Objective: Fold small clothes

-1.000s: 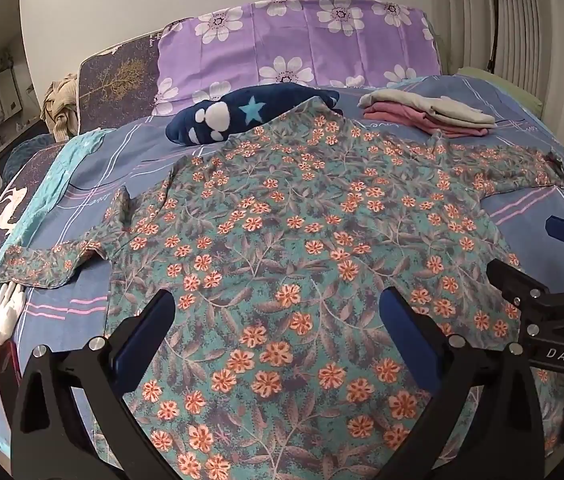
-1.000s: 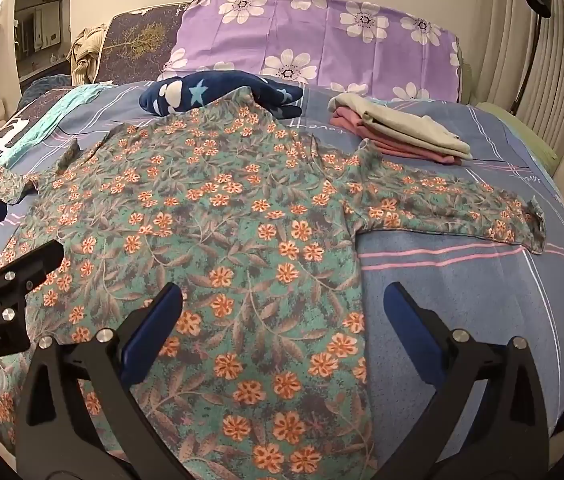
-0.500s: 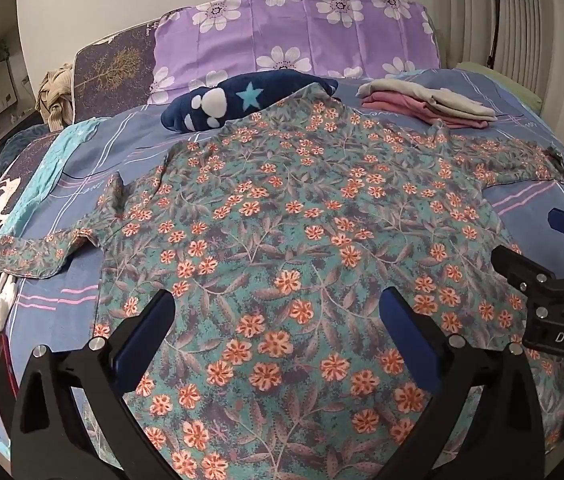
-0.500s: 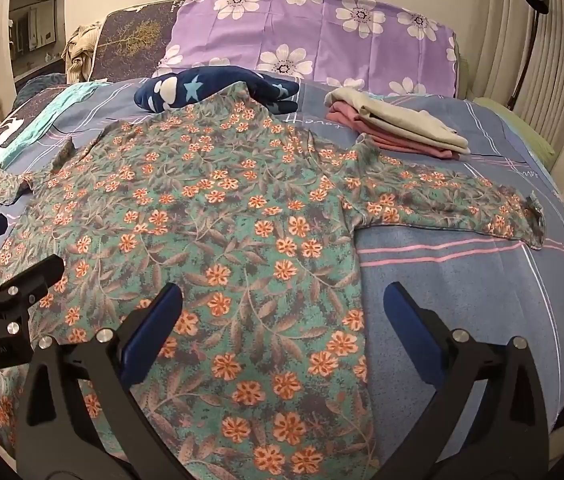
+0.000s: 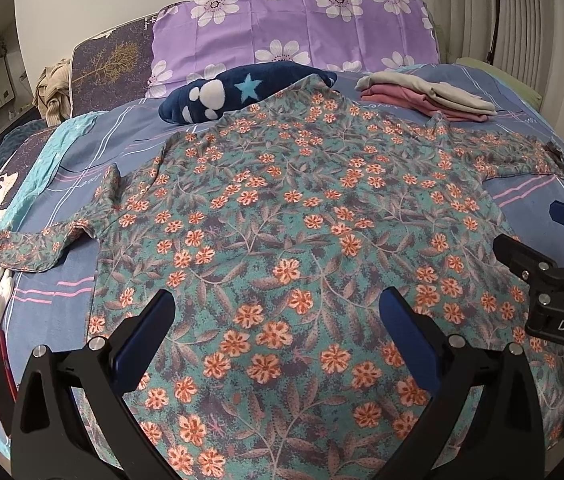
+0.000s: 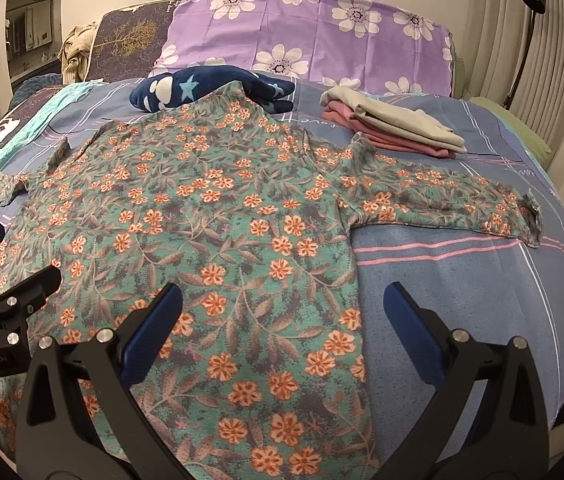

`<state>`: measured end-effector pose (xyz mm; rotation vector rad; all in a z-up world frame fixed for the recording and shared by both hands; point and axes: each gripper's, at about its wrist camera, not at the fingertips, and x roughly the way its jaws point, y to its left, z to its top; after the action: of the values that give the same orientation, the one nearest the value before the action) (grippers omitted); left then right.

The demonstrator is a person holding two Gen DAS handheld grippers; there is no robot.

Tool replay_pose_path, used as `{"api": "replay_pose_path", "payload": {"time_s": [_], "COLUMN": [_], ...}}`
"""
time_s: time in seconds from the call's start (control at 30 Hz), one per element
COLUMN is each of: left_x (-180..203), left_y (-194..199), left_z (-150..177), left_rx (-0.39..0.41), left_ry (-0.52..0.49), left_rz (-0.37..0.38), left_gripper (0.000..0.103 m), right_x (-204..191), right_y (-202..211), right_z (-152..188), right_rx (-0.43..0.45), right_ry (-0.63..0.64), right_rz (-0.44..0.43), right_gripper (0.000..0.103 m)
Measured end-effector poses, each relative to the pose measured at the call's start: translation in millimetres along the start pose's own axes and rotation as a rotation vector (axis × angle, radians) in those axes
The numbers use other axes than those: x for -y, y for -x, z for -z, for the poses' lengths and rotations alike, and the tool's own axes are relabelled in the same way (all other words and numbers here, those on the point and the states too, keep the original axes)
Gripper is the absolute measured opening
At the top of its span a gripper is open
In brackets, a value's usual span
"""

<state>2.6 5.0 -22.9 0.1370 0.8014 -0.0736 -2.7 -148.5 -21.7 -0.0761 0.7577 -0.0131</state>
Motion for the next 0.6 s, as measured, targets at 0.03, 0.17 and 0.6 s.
{"api": "replay_pose_path", "payload": {"time_s": [0.03,0.17,0.6], "left_x": [-0.1,-1.0,-4.0], "left_y": [-0.2,-0.4,-2.5], "left_z": [0.2,1.3,3.9], "left_rx": [-0.001,-0.002,-0.003], "left_ry": [0.0,0.002,0.013], "left_rz": [0.001,0.001,0.018], "left_gripper": [0.102,0.102,0.102], "right_x": [-0.4,-0.6,-3.9], "right_y": [0.2,-0.4,-1.5], "right_z": [0.1,-0.4,-0.4], "right_rx": [-0.001,-0.003,-0.009], "right_ry": [-0.001,-0.004,-0.002], "right_rz": [0.0,-0.005,-0.005], "right_gripper": [0.101,0.101,0.101]}}
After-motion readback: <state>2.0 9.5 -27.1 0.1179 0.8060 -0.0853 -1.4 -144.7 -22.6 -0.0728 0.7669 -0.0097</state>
